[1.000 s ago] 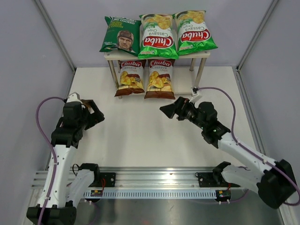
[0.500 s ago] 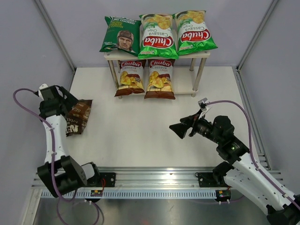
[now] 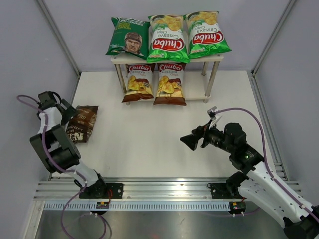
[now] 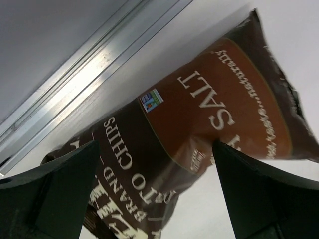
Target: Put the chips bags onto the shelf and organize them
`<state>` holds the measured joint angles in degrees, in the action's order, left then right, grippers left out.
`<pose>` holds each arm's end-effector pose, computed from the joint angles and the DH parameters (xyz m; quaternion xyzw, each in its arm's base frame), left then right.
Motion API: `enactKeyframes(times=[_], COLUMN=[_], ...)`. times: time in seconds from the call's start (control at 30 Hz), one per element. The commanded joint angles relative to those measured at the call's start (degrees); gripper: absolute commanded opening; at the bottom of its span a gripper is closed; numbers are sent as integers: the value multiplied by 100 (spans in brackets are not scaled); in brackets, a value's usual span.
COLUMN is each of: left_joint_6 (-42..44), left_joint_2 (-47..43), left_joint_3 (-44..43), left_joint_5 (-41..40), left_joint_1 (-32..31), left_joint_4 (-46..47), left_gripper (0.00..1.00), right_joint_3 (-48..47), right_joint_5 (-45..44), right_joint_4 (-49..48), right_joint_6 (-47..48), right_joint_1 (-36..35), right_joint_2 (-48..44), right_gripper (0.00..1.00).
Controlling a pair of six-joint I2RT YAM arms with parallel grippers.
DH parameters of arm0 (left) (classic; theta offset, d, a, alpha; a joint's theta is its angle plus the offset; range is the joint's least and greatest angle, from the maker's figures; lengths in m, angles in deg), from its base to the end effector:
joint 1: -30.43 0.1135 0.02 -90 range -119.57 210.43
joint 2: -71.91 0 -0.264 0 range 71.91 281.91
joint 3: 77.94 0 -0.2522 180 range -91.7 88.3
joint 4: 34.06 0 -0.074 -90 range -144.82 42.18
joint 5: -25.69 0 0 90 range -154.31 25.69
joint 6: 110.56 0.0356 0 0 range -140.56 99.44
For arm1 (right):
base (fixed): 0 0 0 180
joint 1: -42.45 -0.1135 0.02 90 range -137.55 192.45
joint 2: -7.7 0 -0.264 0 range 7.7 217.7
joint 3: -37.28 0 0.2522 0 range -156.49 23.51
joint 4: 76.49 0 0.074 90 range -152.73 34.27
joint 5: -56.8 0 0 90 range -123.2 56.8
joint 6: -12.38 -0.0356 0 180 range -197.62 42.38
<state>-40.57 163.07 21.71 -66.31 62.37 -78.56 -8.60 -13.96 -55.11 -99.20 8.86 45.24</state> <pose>0.2840 0.1785 0.2400 -0.4227 0.8557 0.0475 0.2947 0.1310 0.1011 0.2867 -0.1842 0.7567 0.4000 0.4832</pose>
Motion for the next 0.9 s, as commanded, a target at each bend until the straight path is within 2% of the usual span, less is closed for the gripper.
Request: enactKeyframes(times=[0.0,0.1,0.17,0.23,0.33,0.43,0.5,0.57,0.63,0.7,0.8,0.87], left_joint_6=[393,226,-272,-564,-1423,-1996,-2760,-3592,-4148,-4221,-3775,-3265], left_joint_2=[524,658,562,360,166,-132,-588,-1036,-1660,-2038,-2102,-2058], left_joint_3=[-320,-67,180,713,1531,2131,2728,3298,3494,3495,2953,2521], left_joint_5=[-82,514,884,964,912,563,298,-325,-967,-1310,-1198,-1337], left_joint_1=[31,-135,-293,-609,-1066,-1558,-1952,-2357,-3069,-3622,-3774,-3783], left_joint_4=[-55,138,444,770,1769,2317,2677,2941,2942,2925,2549,1706], left_gripper=[99,99,99,99,99,99,99,99,99,99,99,99], right_joint_3=[-5,-31,-40,-31,-22,-14,-14,-14,-40,-40,-22,-14], right_joint_5=[167,124,115,88,-43,-105,-123,-149,-149,-149,-193,-211], right_joint_4=[-76,-15,-6,3,12,-6,-15,3,38,29,29,29], right_joint_6=[163,163,172,172,172,172,189,172,181,172,163,163], right_joint_1=[18,18,18,18,18,18,18,18,18,18,18,18], right_joint_2=[-98,-71,-71,-80,-63,-27,34,78,104,105,69,78], right_gripper=[99,99,99,99,99,99,100,99,99,99,100,100])
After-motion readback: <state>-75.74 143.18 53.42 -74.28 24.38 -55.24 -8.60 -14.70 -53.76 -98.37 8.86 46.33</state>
